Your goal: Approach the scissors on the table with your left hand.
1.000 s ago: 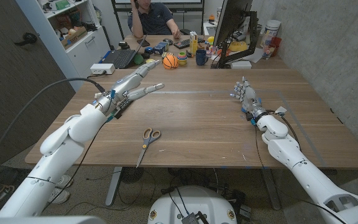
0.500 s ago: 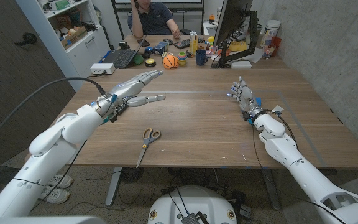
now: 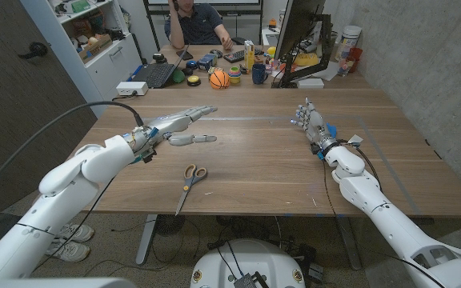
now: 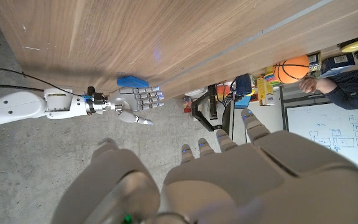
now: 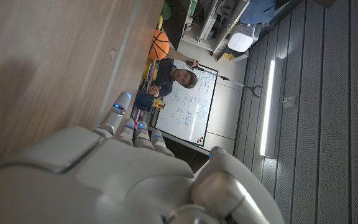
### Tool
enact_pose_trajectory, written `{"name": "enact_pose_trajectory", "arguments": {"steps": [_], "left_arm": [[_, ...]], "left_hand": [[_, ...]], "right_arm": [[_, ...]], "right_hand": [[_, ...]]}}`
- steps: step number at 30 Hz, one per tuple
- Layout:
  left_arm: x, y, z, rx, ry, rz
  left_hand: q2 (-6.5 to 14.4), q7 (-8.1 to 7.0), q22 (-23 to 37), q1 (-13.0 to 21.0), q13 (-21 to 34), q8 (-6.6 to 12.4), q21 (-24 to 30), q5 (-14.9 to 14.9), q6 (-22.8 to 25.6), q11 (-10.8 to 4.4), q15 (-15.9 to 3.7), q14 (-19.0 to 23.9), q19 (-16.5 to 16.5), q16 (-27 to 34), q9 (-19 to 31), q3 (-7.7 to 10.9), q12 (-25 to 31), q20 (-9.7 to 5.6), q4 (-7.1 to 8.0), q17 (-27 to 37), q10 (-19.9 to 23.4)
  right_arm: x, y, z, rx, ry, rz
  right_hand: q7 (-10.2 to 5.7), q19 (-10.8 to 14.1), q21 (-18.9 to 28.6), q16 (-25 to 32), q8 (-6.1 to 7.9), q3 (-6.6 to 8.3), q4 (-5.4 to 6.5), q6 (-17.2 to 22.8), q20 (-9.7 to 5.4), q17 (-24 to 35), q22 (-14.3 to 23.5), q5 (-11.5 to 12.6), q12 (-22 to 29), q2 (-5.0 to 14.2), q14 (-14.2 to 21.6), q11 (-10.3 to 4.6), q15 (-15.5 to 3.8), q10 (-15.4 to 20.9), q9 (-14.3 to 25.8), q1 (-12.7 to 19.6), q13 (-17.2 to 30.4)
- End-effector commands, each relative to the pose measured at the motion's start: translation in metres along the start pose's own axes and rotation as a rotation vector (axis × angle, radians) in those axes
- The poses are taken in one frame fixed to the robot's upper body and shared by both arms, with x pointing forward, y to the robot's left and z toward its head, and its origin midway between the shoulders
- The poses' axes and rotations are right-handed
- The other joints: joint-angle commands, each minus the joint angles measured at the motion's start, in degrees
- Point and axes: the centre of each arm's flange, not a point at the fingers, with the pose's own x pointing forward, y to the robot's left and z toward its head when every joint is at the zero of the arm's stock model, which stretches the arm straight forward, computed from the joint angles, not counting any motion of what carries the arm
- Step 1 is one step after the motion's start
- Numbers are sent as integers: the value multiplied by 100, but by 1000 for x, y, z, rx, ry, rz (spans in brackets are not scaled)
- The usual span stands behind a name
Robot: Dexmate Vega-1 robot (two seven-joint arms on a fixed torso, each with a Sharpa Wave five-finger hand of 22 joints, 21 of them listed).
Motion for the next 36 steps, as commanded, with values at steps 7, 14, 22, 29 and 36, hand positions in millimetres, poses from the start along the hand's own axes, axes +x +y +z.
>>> {"name": "enact_pose_trajectory", "arguments": {"steps": [7, 14, 22, 29, 36], "left_arm": [[6, -13, 0, -2, 21, -213], [5, -15, 3, 11, 22, -273], [5, -18, 6, 30, 32, -350], [7, -18, 8, 62, 43, -369], [8, -19, 9, 76, 50, -386]], "left_hand": [[29, -62, 2, 80, 0, 26, 19, 48, -610, 82, -9, -646, 132, 23, 23, -70, 9, 37, -6, 16, -987], [68, -62, -4, 145, -3, 27, 4, 62, -617, 71, 0, -596, 178, 39, 24, -63, 20, -3, -27, 11, -960], [291, -60, -11, 466, -10, 42, 5, 162, -632, 86, 62, -362, 441, 97, 28, 68, 77, -31, -151, -8, -701], [428, -57, -15, 1011, -17, 117, -12, 248, -406, 100, 19, 125, 925, 174, 42, 235, 193, -106, -454, -28, 41], [502, -53, -13, 1427, -10, 227, -54, 235, 15, 40, -24, 495, 1123, 197, 66, 383, 275, -163, -694, -35, 781]], "right_arm": [[-2, 1, 0, 0, -3, -2], [-4, 2, 1, -1, -4, 0], [-7, 3, 0, 4, -7, -4], [-8, 2, 1, 3, -12, -11], [-8, 2, 1, 2, -15, -14]], "right_hand": [[291, -928, -13, -33, 25, -63, 18, -35, 55, 23, 20, 28, 26, 49, -325, -3, 27, 26, 12, -63, 30], [294, -925, -21, -37, 24, -83, 20, -39, 57, 23, 20, 29, 25, 45, -321, -2, 24, 24, 12, -69, 30], [286, -922, -31, -40, 25, -108, 22, -41, 62, 23, 21, 31, 24, 42, -311, -4, 23, 24, 12, -75, 30], [279, -924, -40, -38, 23, -125, 24, -51, 69, 23, 21, 32, 24, 41, -292, -6, 25, 25, 12, -78, 30], [285, -986, -77, -62, -3, -160, 31, -132, 74, 24, 21, 33, -2, 44, -329, 1, 38, -41, 12, -89, 30]]}}
